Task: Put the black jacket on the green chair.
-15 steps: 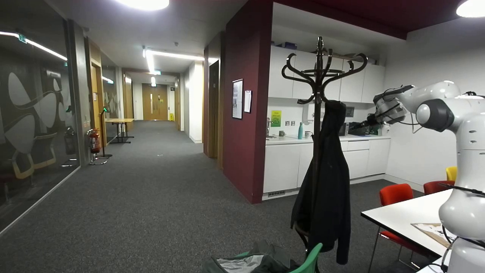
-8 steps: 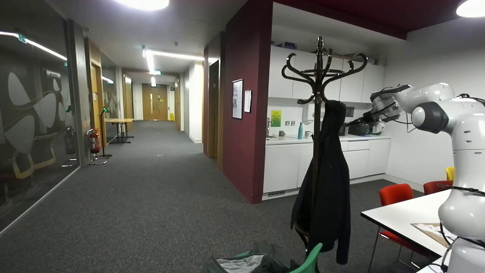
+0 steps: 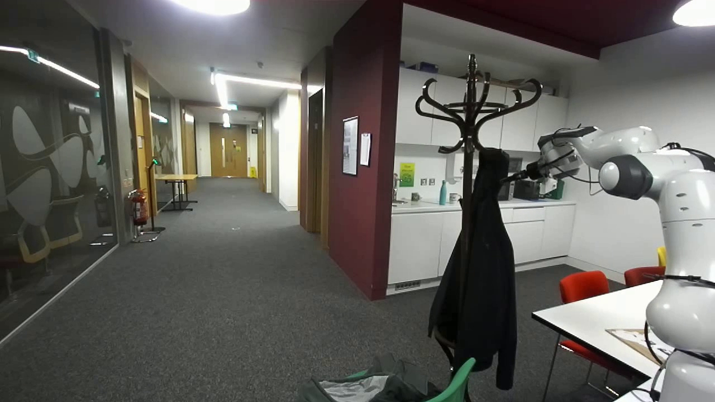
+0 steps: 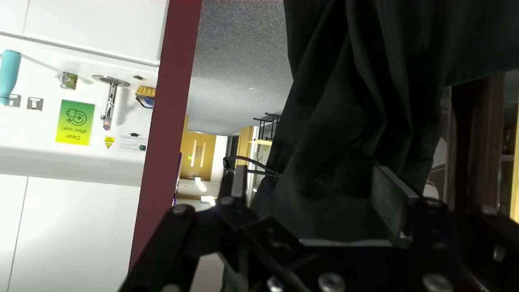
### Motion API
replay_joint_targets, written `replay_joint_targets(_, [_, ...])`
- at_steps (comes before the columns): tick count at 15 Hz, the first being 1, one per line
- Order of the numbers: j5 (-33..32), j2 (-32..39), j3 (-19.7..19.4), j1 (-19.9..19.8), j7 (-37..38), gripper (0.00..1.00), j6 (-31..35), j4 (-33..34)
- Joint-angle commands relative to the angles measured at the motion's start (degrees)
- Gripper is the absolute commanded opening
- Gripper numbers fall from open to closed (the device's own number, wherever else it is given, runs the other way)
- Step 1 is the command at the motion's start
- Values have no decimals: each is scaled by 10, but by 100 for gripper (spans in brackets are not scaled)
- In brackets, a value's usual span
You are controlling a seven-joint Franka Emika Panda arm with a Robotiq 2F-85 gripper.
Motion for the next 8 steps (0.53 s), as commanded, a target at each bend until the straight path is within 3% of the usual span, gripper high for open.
replay_joint_targets(1, [20, 21, 3, -8, -6, 51, -2, 34])
replay_joint_targets(6, [19, 16, 2, -5, -20, 12, 9, 34])
replay_joint_targets(8, [23, 6, 1, -5, -29, 0, 16, 31])
